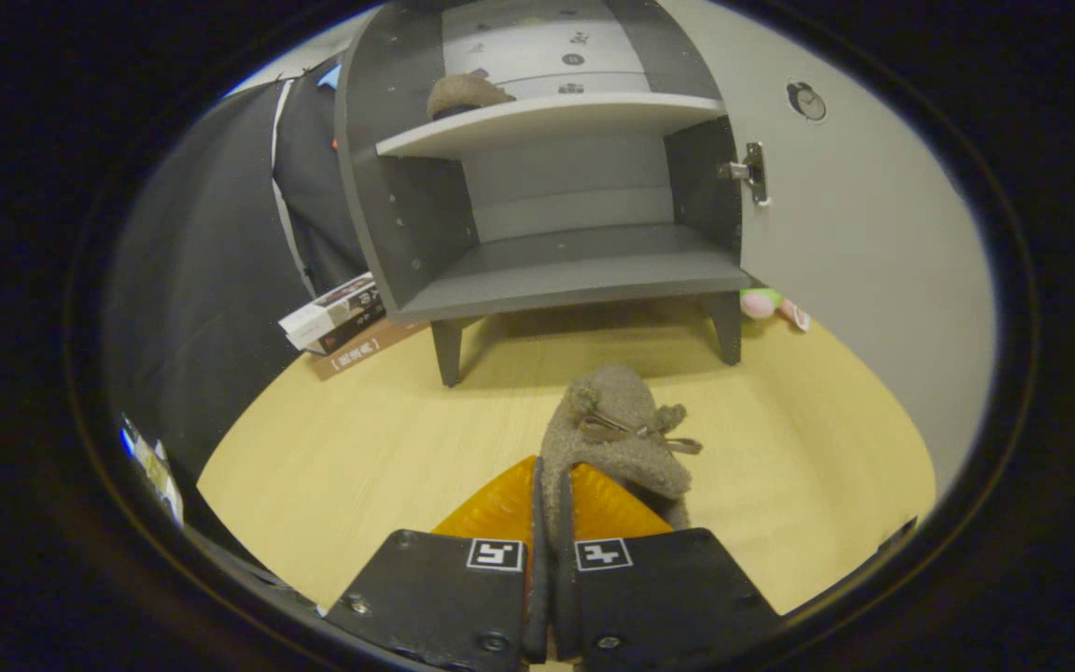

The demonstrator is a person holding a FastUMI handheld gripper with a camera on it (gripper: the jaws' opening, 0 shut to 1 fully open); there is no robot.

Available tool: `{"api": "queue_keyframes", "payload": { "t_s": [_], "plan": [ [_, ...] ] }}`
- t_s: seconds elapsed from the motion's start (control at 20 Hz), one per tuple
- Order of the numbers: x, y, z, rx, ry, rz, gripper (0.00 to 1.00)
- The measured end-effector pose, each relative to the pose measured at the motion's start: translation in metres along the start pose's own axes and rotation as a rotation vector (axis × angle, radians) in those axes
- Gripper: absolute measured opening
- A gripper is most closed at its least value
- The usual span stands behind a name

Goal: Open the shoe cabinet door, grab the shoes and put them into the shoe cabinet, then close the shoe cabinet door.

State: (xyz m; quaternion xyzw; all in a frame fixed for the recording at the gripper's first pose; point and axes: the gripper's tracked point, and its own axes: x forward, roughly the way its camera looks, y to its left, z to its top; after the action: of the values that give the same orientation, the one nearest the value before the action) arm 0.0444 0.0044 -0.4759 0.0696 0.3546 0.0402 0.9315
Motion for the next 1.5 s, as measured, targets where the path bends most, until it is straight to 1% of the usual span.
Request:
{"api": "queue_keyframes", "payload": {
  "t_s": [0.15, 0.4, 0.55, 0.85, 1.15, 1.4, 1.5],
  "plan": [
    [-0.033, 0.004, 0.030, -0.047, -0.081, -0.002, 0.07],
    [-0.097, 0.030, 0.080, -0.087, -0.211, 0.056, 0.07],
    [-0.134, 0.037, 0.115, -0.104, -0.270, 0.088, 0.07],
    [-0.171, 0.045, 0.181, -0.106, -0.346, 0.098, 0.07],
    [-0.187, 0.052, 0.249, -0.138, -0.385, 0.060, 0.07],
    [-0.199, 0.052, 0.319, -0.163, -0.431, -0.011, 0.07],
    [-0.201, 0.051, 0.341, -0.171, -0.454, -0.040, 0.07]
  ]
}}
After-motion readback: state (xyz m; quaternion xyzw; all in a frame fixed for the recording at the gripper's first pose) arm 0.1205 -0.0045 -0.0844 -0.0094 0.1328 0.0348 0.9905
